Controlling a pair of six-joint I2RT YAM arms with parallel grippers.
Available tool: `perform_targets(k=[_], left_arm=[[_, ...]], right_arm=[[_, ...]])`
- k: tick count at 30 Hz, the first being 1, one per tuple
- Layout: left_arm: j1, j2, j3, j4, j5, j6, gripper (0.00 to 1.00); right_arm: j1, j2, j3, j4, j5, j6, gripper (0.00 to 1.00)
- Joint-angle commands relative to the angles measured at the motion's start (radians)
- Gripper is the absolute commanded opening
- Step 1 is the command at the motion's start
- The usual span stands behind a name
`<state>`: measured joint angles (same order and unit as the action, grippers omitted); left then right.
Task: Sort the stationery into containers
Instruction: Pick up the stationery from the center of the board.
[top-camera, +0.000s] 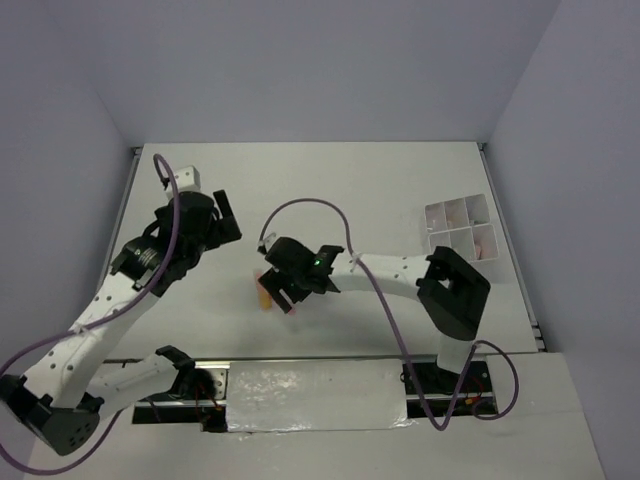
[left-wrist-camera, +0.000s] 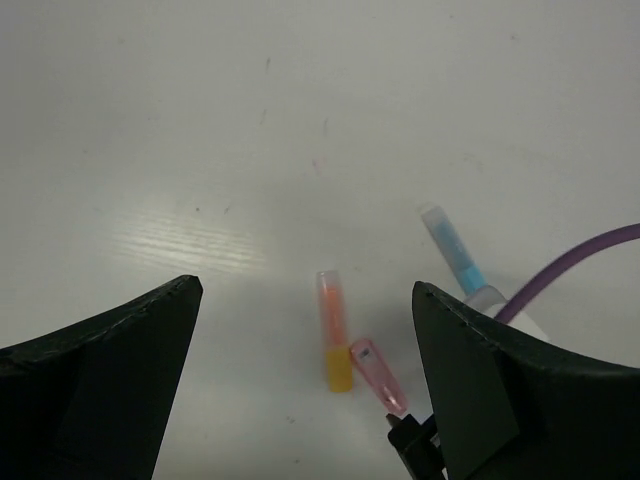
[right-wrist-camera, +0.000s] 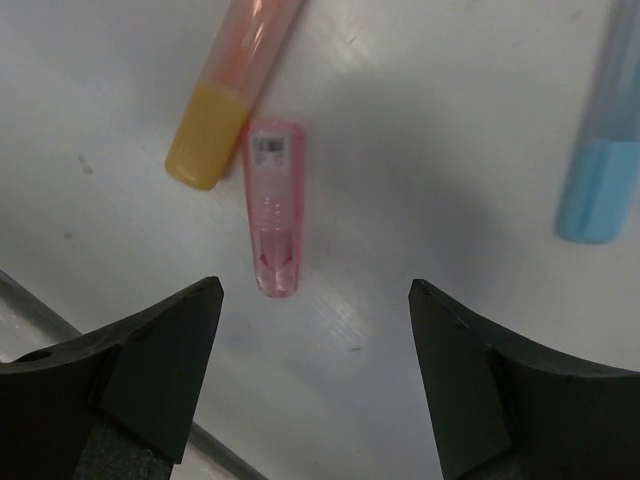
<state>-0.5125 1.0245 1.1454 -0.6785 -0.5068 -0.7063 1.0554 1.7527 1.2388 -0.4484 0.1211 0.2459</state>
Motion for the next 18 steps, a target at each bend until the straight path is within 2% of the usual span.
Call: perform_targets(k=[1, 3, 6, 7, 10, 17, 18], left_arm=[[0.006, -0.093, -0.022, -0.121, -0.071, 0.109, 0.99], [0.006, -0.127, -0.051, -0.130, -0.072, 0.163, 1.00], [0.009, -0.161, -0.117, -0.089, -0.045, 0.214, 0.99], [0.008, -0.168, -0.136, -0.078, -0.035, 0.223, 0.99], [0.011, -0.187, -0.197, -0.030, -0.024, 0.226, 0.99], [0.068, -0.184, -0.207, 0.000, 0.057, 0.255, 0.99], [0.075, -0.185, -0.207, 0.002, 0.062, 0.254, 0.99]], right_arm=[[0.028, 0.048, 0.048, 0.023, -0.069, -0.063, 0.82], [0.029, 0.074, 0.066, 0.027, -0.086, -0.074, 0.79], [0.031, 0.116, 0.085, 0.022, -0.098, -0.076, 0.69], [0.029, 0.125, 0.082, 0.030, -0.106, -0.077, 0.63], [0.032, 0.149, 0.065, 0.050, -0.115, -0.071, 0.61], [0.049, 0.208, 0.056, 0.042, -0.083, -0.062, 0.58], [0.051, 0.211, 0.051, 0.048, -0.077, -0.059, 0.54]])
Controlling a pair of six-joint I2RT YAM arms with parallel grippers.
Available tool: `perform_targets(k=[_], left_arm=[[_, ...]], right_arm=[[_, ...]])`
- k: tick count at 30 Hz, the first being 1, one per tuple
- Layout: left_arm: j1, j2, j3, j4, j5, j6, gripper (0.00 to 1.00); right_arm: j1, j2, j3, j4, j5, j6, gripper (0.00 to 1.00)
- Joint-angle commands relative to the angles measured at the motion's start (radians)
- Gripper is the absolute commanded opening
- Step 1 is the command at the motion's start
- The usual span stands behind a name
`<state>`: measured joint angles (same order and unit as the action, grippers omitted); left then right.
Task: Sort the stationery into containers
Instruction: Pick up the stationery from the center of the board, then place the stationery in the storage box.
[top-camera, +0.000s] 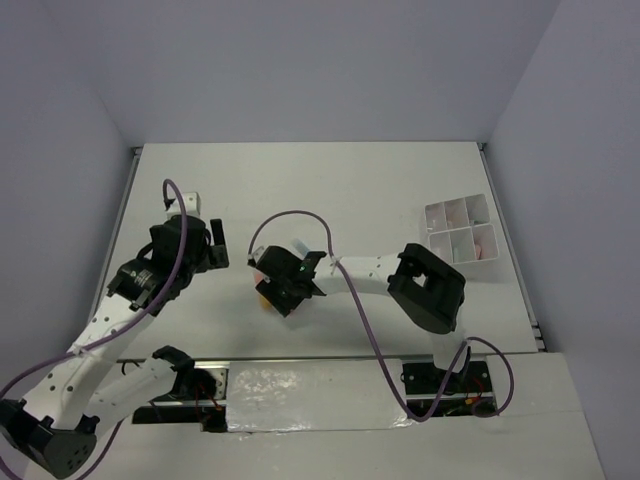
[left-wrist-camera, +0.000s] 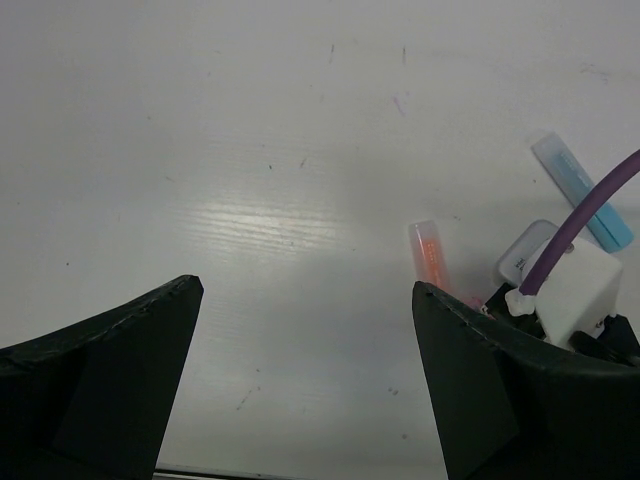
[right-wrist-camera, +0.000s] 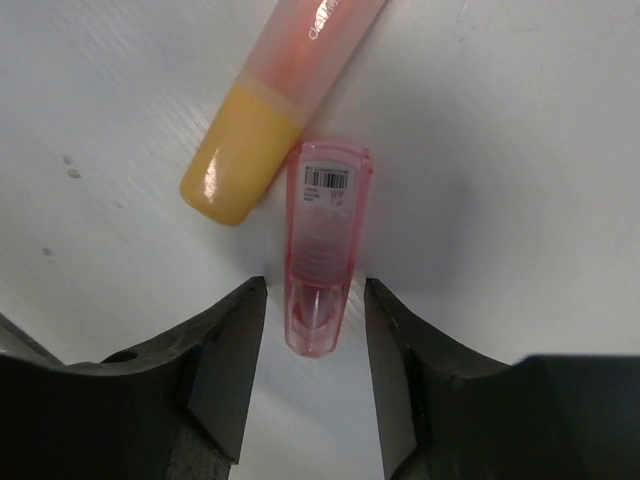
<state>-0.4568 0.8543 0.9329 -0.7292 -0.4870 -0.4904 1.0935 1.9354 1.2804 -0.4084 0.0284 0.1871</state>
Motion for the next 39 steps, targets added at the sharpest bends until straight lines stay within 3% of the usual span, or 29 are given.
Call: perform_targets(k=[1, 2, 5, 8, 11, 15, 20, 26, 31, 39], left_arm=[[0.021, -0.018, 0.004, 0.053, 0.044, 0.039, 0.99], [0.023, -0.023, 0.004, 0.053, 0.044, 0.039, 0.99], [0.021, -0.031, 0.001, 0.054, 0.054, 0.033, 0.99], [0.021, -0.040, 0.000, 0.054, 0.074, 0.023, 0.99], [0.021, -0.040, 0.004, 0.056, 0.109, 0.001, 0.99], [0.021, -0.037, -0.023, 0.123, 0.257, -0.063, 0.99], [0.021, -0.044, -0.126, 0.311, 0.526, -0.169, 0.99], [0.018, -0.037, -0.339, 0.905, 0.902, -0.509, 0.99], [-0.049, 0.037, -0.405, 1.219, 0.949, -0.654, 0.96], [-0.166, 0.126, -0.355, 1.287, 0.877, -0.663, 0.90]], right_arm=[[0.014, 0.030, 0.007, 0.008, 0.022, 0.002, 0.51], [0.016, 0.031, 0.004, 0.000, 0.039, 0.005, 0.48], [0.016, 0.046, 0.013, -0.035, 0.129, 0.021, 0.25], [0.014, 0.016, -0.009, -0.078, 0.232, 0.048, 0.19], [0.006, -0.086, -0.053, -0.076, 0.281, 0.067, 0.18], [-0.014, -0.219, -0.130, -0.041, 0.248, 0.075, 0.18], [-0.014, -0.444, -0.229, 0.009, 0.217, 0.078, 0.18], [-0.012, -0.734, -0.368, 0.149, 0.157, 0.087, 0.20], [-0.009, -0.900, -0.447, 0.217, 0.136, 0.081, 0.22], [0.002, -0.921, -0.421, 0.168, 0.179, 0.077, 0.23]])
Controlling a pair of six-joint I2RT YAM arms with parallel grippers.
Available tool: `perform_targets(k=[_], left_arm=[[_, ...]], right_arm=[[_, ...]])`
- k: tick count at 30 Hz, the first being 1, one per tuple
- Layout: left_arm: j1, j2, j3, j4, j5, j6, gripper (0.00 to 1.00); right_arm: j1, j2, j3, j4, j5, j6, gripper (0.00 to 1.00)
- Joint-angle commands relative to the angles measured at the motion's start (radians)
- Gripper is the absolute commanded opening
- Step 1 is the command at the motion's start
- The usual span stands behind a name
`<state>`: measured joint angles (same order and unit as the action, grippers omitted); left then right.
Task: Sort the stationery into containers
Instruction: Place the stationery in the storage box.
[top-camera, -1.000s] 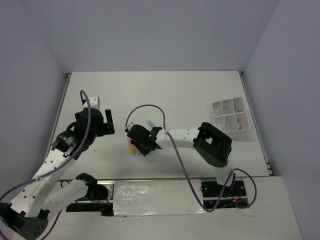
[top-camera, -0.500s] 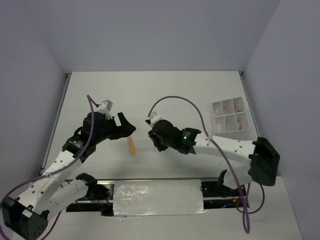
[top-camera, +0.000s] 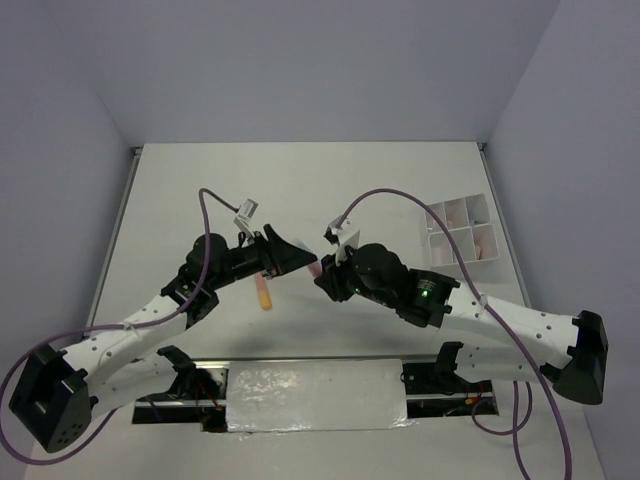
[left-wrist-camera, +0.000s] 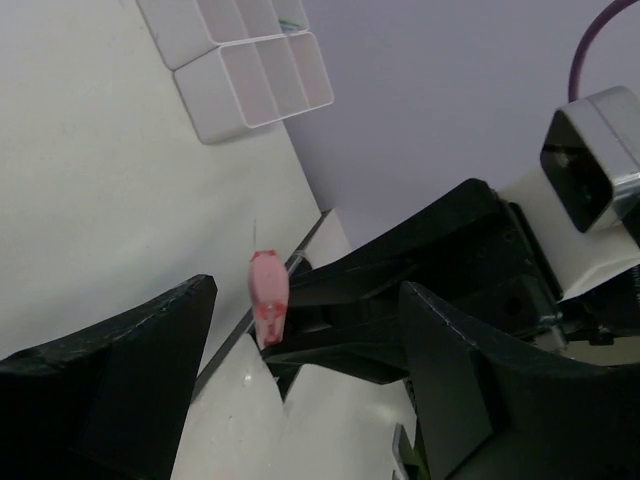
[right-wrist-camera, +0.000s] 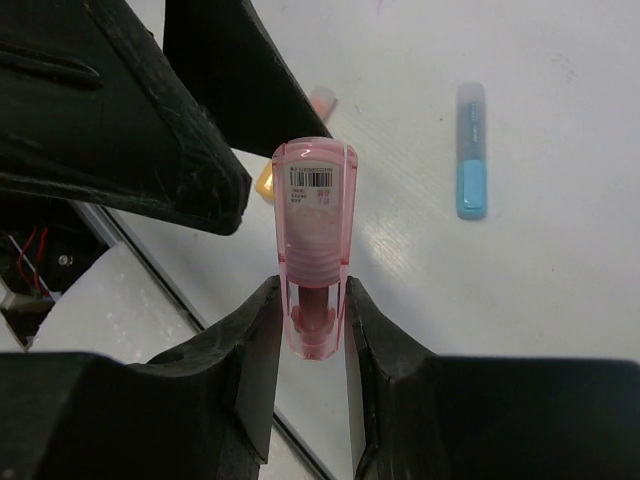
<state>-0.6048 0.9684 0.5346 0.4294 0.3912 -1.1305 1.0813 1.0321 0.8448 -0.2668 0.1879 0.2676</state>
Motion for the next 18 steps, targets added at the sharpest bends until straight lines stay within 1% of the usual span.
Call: perform_targets(k=[1, 2, 3, 5, 6, 8, 9, 11, 12, 14, 15, 17, 18], left_arm=[[-0.033, 0.026, 0.047, 0.138, 0.000, -0.022, 0.85], [-0.041, 0.033, 0.062, 0.129, 0.001, -0.012, 0.82], [-0.055, 0.047, 0.071, 0.115, -0.006, -0.005, 0.75], [-0.069, 0.059, 0.094, 0.074, -0.017, 0.021, 0.70], [-0.078, 0.072, 0.097, 0.065, -0.025, 0.026, 0.65], [-0.085, 0.087, 0.107, 0.065, -0.020, 0.035, 0.58], [-0.093, 0.101, 0.111, 0.069, -0.009, 0.037, 0.46], [-0.101, 0.116, 0.131, 0.063, -0.002, 0.049, 0.37], [-0.110, 0.130, 0.142, 0.040, 0.000, 0.057, 0.24], [-0.119, 0.138, 0.171, 0.008, -0.012, 0.086, 0.14], [-0.124, 0.145, 0.180, -0.016, -0.017, 0.104, 0.02], [-0.128, 0.153, 0.202, -0.032, -0.035, 0.123, 0.00], [-0.134, 0.158, 0.209, -0.032, -0.040, 0.138, 0.00]], right_arm=[[0.014, -0.026, 0.016, 0.023, 0.027, -0.002, 0.23], [0.015, -0.030, 0.017, 0.020, 0.030, -0.004, 0.23], [0.016, -0.044, 0.014, 0.020, 0.033, -0.005, 0.23], [0.017, -0.056, 0.014, 0.020, 0.039, -0.008, 0.24], [0.017, -0.061, 0.014, 0.018, 0.041, -0.008, 0.24], [0.017, -0.064, 0.023, 0.006, 0.042, -0.010, 0.24], [0.019, -0.063, 0.025, -0.005, 0.042, -0.010, 0.24], [0.020, -0.063, 0.020, -0.009, 0.045, -0.008, 0.24], [0.020, -0.067, 0.016, -0.006, 0.045, -0.008, 0.24], [0.020, -0.078, 0.008, -0.003, 0.044, -0.005, 0.24], [0.020, -0.089, 0.005, -0.002, 0.042, -0.005, 0.26], [0.019, -0.102, 0.000, -0.008, 0.044, 0.007, 0.34], [0.020, -0.125, -0.003, -0.014, 0.050, 0.015, 0.58]])
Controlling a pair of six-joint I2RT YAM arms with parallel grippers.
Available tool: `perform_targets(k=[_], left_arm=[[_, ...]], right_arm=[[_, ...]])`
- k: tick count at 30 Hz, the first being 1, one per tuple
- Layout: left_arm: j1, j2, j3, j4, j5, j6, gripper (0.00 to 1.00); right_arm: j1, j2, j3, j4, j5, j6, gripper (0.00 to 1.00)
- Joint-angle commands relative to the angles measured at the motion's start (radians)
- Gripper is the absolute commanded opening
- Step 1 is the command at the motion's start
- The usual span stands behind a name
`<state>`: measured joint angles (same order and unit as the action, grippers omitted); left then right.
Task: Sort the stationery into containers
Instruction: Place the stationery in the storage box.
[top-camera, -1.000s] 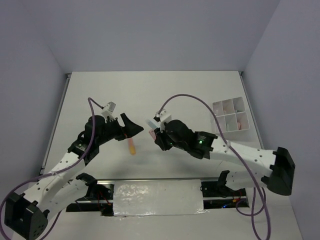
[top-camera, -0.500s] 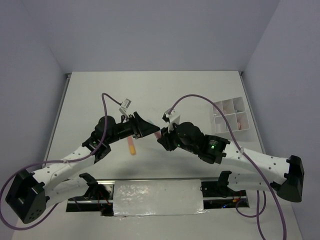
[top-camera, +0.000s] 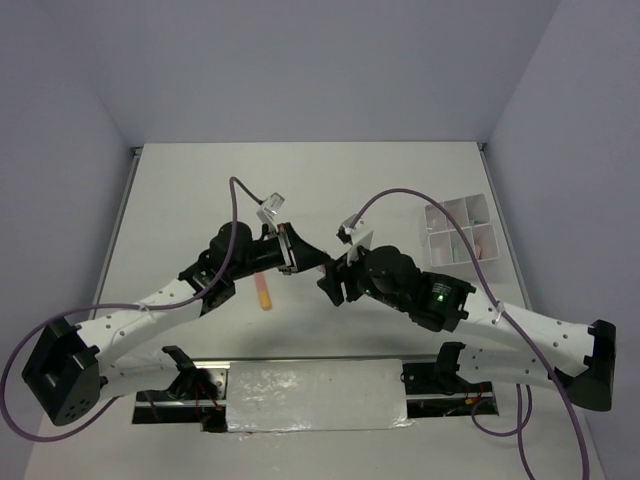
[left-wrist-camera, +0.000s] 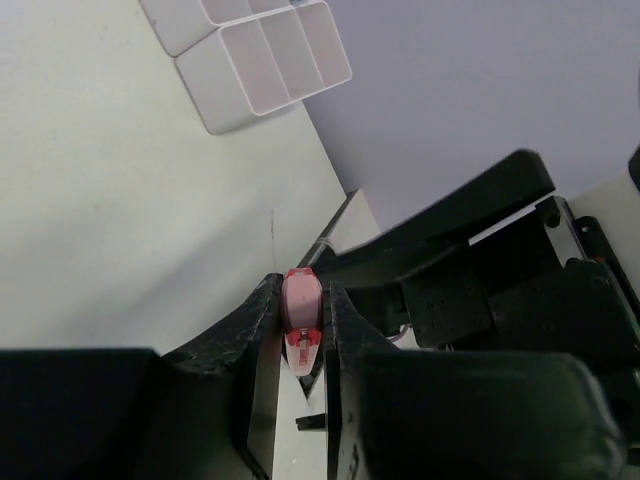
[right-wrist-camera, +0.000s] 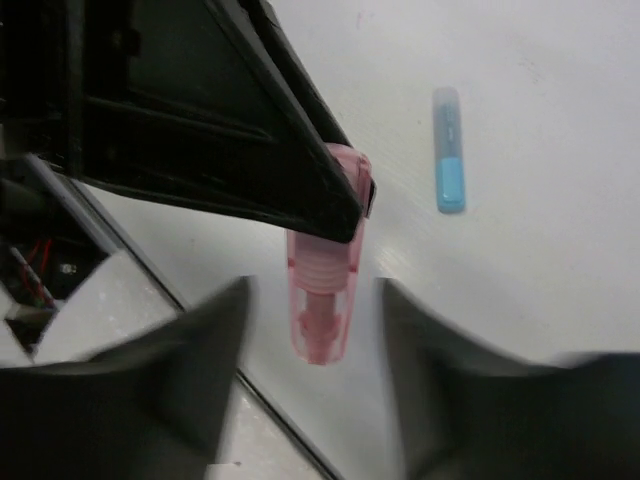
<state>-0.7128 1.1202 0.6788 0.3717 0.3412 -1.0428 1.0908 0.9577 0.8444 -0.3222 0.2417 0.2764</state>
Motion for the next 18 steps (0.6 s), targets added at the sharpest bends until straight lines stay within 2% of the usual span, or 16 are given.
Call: perform_targets(k=[1, 2, 3, 4, 5, 6, 8, 9, 11, 14, 18], left_arm=[[-0.031, 0.010, 0.074, 0.024, -0.002, 0.099, 0.00], [-0.048, 0.016, 0.108, 0.010, -0.046, 0.139, 0.00], [-0.062, 0.035, 0.132, -0.026, -0.080, 0.232, 0.00], [-0.077, 0.047, 0.178, -0.046, -0.121, 0.272, 0.00], [-0.105, 0.084, 0.200, -0.065, -0.225, 0.305, 0.00], [-0.109, 0.107, 0.221, -0.074, -0.261, 0.331, 0.00], [-0.114, 0.194, 0.280, -0.057, -0.307, 0.322, 0.00], [-0.120, 0.223, 0.297, -0.028, -0.311, 0.311, 0.00], [-0.149, 0.330, 0.352, 0.068, -0.336, 0.291, 0.00], [-0.204, 0.502, 0.488, 0.131, -0.428, 0.248, 0.00], [-0.263, 0.705, 0.713, 0.211, -0.482, 0.227, 0.00]], right_arm=[[0.011, -0.066, -0.004, 0.031, 0.002, 0.024, 0.73], [0.011, -0.085, 0.004, 0.011, 0.019, 0.033, 0.90], [0.011, -0.117, 0.016, -0.077, 0.109, 0.049, 1.00], [0.006, -0.131, 0.042, -0.153, 0.190, 0.138, 1.00], [0.003, -0.145, 0.106, -0.238, 0.268, 0.191, 1.00], [-0.002, -0.171, 0.140, -0.406, 0.403, 0.302, 1.00], [-0.008, -0.212, 0.241, -0.568, 0.520, 0.415, 1.00], [-0.008, -0.227, 0.267, -0.703, 0.618, 0.510, 1.00], [-0.011, -0.278, 0.324, -0.835, 0.688, 0.575, 1.00], [-0.011, -0.333, 0.375, -0.903, 0.737, 0.618, 1.00], [-0.011, -0.359, 0.430, -0.943, 0.745, 0.609, 1.00]])
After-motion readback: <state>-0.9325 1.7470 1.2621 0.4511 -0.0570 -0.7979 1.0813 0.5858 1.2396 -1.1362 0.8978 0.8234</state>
